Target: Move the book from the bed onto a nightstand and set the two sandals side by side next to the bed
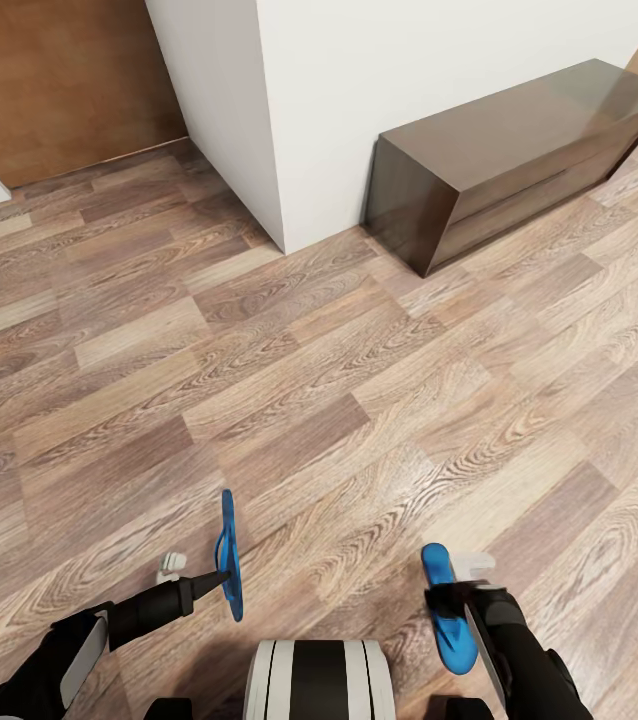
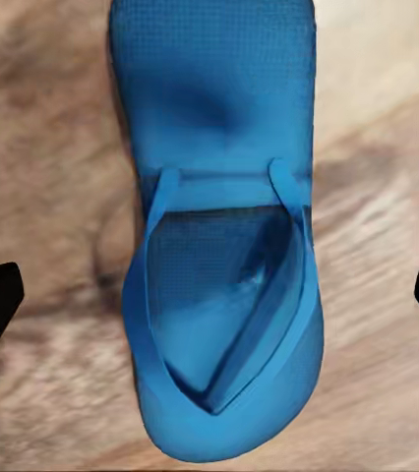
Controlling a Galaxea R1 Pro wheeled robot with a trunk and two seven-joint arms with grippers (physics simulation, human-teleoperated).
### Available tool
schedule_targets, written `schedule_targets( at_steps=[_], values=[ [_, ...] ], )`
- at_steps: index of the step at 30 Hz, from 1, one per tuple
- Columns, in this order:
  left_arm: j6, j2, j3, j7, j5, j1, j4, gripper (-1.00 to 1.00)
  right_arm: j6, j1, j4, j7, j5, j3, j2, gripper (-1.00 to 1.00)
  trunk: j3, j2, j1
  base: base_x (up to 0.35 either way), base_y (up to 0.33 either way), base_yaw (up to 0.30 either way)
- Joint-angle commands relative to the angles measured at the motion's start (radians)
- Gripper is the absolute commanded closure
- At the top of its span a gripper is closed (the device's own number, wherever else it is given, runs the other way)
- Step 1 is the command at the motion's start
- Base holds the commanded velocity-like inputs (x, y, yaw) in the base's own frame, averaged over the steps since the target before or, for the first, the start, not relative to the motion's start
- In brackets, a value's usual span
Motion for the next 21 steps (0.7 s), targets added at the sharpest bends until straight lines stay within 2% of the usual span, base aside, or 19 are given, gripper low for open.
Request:
schedule_targets(
  at_steps=[1,3,13,21],
  values=[
    [0.009,0.0,0.0,-0.004,0.003,0.0,0.0,1.0,-0.038,0.0,-0.002,0.009,0.01,-0.004,0.001,-1.0,-0.001,0.0,0.0,0.0,0.0,0.0],
    [0.009,0.0,0.0,-0.004,0.003,0.0,0.0,1.0,-0.091,0.0,0.0,0.008,0.008,-0.004,0.001,-1.0,-0.001,0.0,0.0,0.0,0.0,0.0],
    [0.009,0.0,0.0,-0.005,0.003,0.0,0.0,1.0,-0.116,0.0,0.002,0.008,0.01,-0.004,0.002,-1.0,-0.001,0.0,0.0,0.0,0.0,0.0],
    [0.009,0.0,-0.001,-0.005,0.003,0.0,0.0,1.0,-0.116,0.0,0.002,0.008,0.009,-0.004,0.002,-1.0,-0.031,-0.002,0.003,0.0,0.0,0.0]
  ],
)
